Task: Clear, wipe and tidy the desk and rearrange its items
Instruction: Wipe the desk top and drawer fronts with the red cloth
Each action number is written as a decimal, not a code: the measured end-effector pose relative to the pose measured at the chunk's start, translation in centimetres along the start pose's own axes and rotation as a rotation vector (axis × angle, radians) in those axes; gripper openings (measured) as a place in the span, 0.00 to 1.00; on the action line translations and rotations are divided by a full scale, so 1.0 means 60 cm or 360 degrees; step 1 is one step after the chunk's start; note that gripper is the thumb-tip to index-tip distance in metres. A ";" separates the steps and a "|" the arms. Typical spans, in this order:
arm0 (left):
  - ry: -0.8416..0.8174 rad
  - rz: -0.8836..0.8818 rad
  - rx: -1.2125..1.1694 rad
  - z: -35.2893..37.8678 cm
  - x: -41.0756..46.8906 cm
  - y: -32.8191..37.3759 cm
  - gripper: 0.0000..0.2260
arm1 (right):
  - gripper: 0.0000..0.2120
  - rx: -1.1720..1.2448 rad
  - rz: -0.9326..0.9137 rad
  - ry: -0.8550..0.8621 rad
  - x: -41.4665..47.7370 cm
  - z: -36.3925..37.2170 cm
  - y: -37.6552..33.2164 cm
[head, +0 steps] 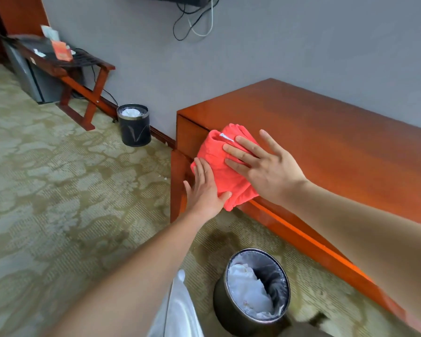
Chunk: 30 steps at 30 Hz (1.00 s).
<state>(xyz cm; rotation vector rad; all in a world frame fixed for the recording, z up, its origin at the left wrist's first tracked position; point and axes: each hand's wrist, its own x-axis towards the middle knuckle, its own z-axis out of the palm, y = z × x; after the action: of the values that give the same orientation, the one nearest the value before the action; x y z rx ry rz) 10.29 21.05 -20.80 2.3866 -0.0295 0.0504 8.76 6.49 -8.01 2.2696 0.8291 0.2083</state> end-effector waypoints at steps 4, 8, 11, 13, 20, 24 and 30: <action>-0.0016 0.0015 0.0031 0.052 -0.059 0.061 0.47 | 0.29 0.0012 0.0038 0.0006 -0.094 0.025 0.012; -0.0060 0.0026 0.0029 0.109 -0.118 0.125 0.48 | 0.28 0.0040 0.0097 0.0069 -0.191 0.064 0.025; -0.0118 0.0043 0.0028 0.151 -0.162 0.169 0.48 | 0.27 -0.0006 0.0160 0.0072 -0.271 0.090 0.031; -0.0176 0.0083 0.0033 0.177 -0.191 0.197 0.49 | 0.27 -0.0055 0.0214 0.0056 -0.325 0.106 0.035; -0.0396 0.0350 0.0078 0.268 -0.295 0.291 0.47 | 0.27 -0.0134 0.0374 0.0083 -0.518 0.152 0.050; -0.0578 0.0617 0.0194 0.315 -0.352 0.327 0.46 | 0.26 -0.0110 0.0471 0.0035 -0.633 0.176 0.059; -0.0794 0.1191 0.0542 0.351 -0.403 0.362 0.41 | 0.33 -0.0095 0.0650 0.0046 -0.779 0.205 0.055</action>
<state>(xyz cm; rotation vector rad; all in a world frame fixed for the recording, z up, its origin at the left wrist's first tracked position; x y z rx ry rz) -14.07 -9.05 -22.34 2.5219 -1.2249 -0.2025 -21.64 -31.12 -11.02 2.3621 0.3586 0.4460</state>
